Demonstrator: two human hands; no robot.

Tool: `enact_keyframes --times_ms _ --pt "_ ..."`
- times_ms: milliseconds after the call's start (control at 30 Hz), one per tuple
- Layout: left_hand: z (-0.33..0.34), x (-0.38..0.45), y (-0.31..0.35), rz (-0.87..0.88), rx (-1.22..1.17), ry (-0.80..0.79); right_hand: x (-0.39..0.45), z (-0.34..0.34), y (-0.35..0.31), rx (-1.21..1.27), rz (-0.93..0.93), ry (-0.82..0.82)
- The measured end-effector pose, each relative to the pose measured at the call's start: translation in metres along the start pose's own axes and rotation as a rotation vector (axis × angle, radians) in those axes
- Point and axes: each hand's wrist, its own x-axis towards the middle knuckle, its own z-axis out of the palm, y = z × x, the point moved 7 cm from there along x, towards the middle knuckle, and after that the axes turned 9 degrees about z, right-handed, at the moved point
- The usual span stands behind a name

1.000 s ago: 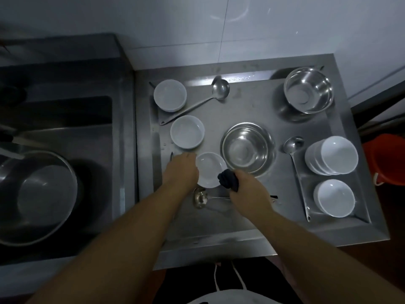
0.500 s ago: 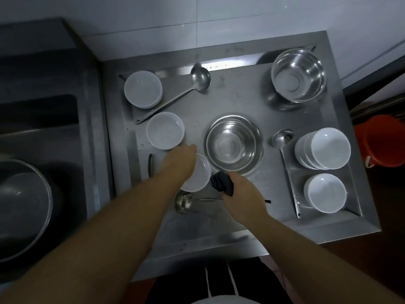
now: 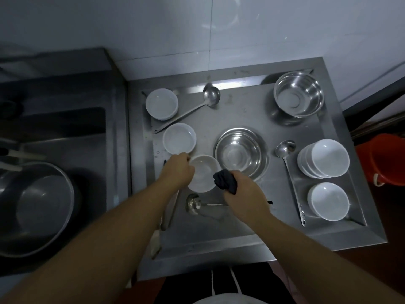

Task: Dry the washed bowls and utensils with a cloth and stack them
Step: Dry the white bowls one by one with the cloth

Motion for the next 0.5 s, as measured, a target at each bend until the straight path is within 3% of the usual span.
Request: enact_keyframes --times_ms 133,333,500 --pt "-0.012 -0.04 -0.005 -0.099 -0.302 0.005 -0.018 -0.013 -0.034 0.117 -0.05 0.058" --pt "-0.031 -0.094 0.004 -0.191 -0.999 0.02 -0.05 -0.041 -0.079 0.311 -0.039 0.113" --pt "-0.055 -0.13 0.024 -0.113 -1.349 -0.022 -0.077 -0.051 -0.132 0.11 -0.301 0.148"
